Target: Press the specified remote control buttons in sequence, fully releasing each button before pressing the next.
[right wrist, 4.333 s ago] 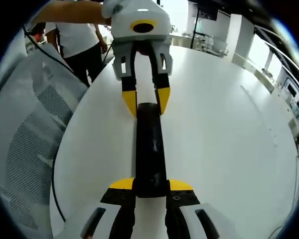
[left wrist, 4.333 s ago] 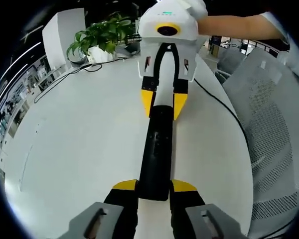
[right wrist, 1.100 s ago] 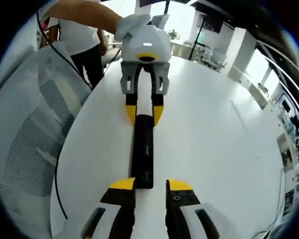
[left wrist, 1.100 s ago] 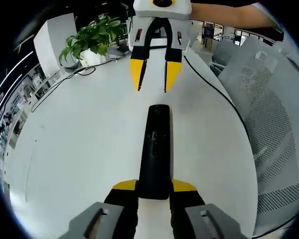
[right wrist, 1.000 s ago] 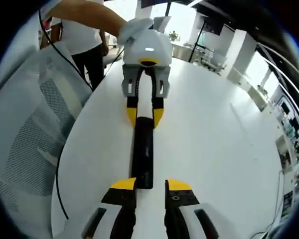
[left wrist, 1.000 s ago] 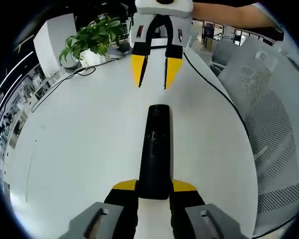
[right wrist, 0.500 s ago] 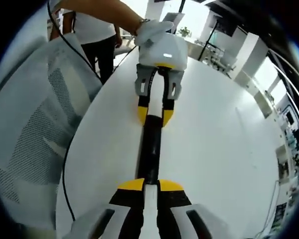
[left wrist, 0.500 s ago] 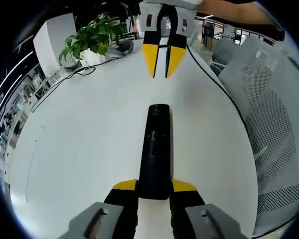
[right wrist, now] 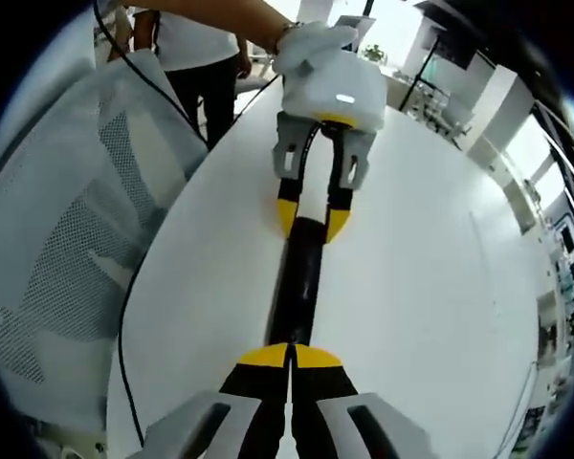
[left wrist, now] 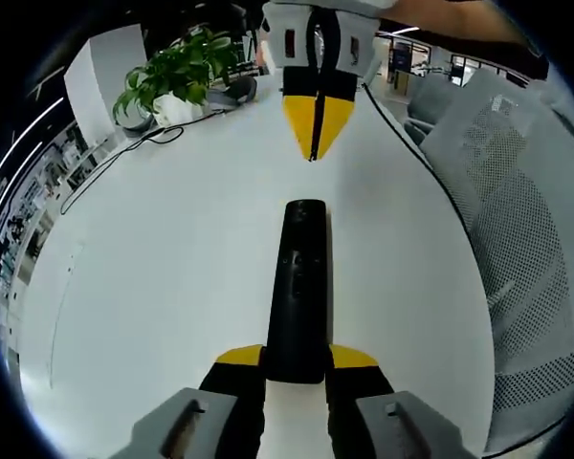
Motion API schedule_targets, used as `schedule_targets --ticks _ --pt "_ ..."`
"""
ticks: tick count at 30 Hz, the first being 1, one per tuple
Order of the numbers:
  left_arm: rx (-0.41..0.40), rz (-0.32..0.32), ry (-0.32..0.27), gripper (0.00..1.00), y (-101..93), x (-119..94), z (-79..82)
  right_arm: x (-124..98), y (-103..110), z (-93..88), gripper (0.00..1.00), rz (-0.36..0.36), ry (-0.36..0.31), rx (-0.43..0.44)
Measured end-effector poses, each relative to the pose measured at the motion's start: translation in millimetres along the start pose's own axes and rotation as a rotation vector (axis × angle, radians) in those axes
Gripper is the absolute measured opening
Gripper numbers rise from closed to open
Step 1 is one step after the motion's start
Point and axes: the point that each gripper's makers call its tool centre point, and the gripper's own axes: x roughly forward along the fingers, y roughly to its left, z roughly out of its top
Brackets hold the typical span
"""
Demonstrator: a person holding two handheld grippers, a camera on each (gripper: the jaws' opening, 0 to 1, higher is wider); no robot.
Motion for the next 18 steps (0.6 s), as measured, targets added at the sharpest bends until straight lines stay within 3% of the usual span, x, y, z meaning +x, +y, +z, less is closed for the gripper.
schedule_targets --ticks 18 --pt "0.004 -0.004 0.011 0.22 0.4 2 2.6 26 0 -20.4 0.00 0.091 0.126 0.041"
